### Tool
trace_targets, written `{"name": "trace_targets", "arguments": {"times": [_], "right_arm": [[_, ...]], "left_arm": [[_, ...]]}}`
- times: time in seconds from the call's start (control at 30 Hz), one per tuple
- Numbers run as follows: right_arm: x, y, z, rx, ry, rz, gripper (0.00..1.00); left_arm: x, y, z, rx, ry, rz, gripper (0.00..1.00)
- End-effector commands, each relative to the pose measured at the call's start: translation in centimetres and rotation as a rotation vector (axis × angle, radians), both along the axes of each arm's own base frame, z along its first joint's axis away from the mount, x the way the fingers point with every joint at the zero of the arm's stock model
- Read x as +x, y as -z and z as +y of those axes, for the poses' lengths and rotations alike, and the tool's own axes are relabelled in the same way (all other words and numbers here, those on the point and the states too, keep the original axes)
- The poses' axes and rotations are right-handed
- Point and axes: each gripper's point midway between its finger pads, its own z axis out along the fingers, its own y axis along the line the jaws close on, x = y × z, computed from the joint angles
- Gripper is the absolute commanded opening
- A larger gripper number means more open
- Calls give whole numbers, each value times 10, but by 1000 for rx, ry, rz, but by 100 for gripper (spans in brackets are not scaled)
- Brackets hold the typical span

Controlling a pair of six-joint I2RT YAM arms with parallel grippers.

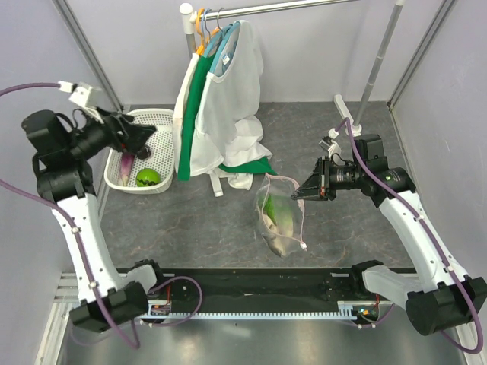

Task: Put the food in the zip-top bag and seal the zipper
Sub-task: Pick up the fake fruit from the bin.

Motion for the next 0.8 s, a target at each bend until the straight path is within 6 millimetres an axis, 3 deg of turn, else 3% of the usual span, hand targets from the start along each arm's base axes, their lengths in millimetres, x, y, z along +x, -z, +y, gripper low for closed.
{"name": "trace_targets", "arguments": {"times": [0.0, 0.1, 0.2, 0.27, 0.5, 0.77], "right_arm": [[3, 2, -3, -23, 11, -41, 0], [4, 4, -3, -30, 14, -45, 0], [4, 7, -4, -40, 18, -45, 0], [5, 10, -5, -48, 21, -43, 0], [8, 14, -5, -59, 19, -32, 0], [13, 14, -6, -77, 24, -42, 0]], "left_arm": [[38, 72, 74, -40, -210, 296, 89], [52, 135, 111, 83, -294, 475, 92], [53, 200, 136, 160, -331, 705, 98], [53, 227, 149, 207, -358, 771, 99], [67, 293, 162, 324, -390, 882, 99], [80, 344, 144, 308, -326, 984, 100]]}}
